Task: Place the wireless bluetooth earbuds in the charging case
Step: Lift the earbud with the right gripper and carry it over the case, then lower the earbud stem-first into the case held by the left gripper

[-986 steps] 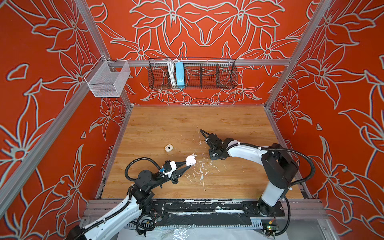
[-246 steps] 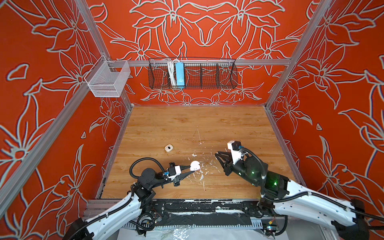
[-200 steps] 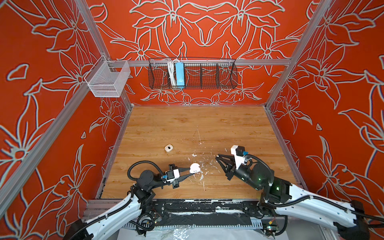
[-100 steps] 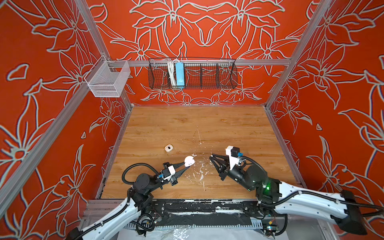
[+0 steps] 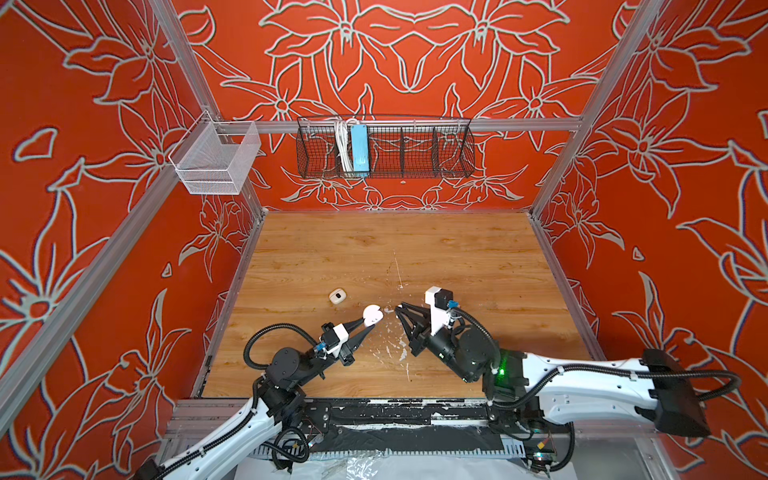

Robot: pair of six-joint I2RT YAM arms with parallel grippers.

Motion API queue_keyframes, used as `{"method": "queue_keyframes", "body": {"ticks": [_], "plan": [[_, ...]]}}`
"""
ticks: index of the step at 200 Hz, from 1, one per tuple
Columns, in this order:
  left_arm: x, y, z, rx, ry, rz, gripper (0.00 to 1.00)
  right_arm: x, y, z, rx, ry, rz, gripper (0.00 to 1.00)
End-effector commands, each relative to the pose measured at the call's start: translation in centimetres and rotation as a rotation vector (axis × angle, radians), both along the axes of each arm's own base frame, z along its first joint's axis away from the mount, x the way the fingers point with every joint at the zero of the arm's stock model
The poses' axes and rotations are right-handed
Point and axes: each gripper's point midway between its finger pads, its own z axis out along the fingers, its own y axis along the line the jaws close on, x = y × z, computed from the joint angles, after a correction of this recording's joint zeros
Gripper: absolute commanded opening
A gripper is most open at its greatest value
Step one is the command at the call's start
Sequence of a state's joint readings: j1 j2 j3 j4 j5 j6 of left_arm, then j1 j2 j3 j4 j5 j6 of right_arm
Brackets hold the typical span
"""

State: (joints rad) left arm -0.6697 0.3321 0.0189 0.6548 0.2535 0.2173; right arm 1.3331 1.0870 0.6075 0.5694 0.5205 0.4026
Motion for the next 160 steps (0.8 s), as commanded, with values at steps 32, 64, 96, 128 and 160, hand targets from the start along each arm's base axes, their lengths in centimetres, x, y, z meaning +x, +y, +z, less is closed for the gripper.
{"method": "queue_keyframes", "body": {"ticks": [32, 64, 96, 128, 160], "plan": [[-0.2, 0.3, 0.4, -0.021, -0.009, 0.008, 0.0, -0.3, 2.1, 2.4, 0.086, -0.009, -0.031, 0.11], [-0.2, 0.3, 0.4, -0.023, -0.01, 0.01, 0.0, -0.1, 3.0, 2.6, 0.08, -0.015, -0.037, 0.11], [-0.2, 0.4, 0.5, -0.025, -0.011, 0.009, 0.0, -0.2, 3.9, 2.6, 0.084, -0.009, -0.019, 0.11], [-0.2, 0.3, 0.5, -0.027, -0.011, 0.005, 0.0, -0.2, 4.8, 2.2, 0.074, -0.004, -0.008, 0.11], [-0.4, 0.3, 0.7, -0.034, -0.013, 0.001, 0.0, 0.0, 5.0, 1.7, 0.07, -0.006, -0.021, 0.11]]}}
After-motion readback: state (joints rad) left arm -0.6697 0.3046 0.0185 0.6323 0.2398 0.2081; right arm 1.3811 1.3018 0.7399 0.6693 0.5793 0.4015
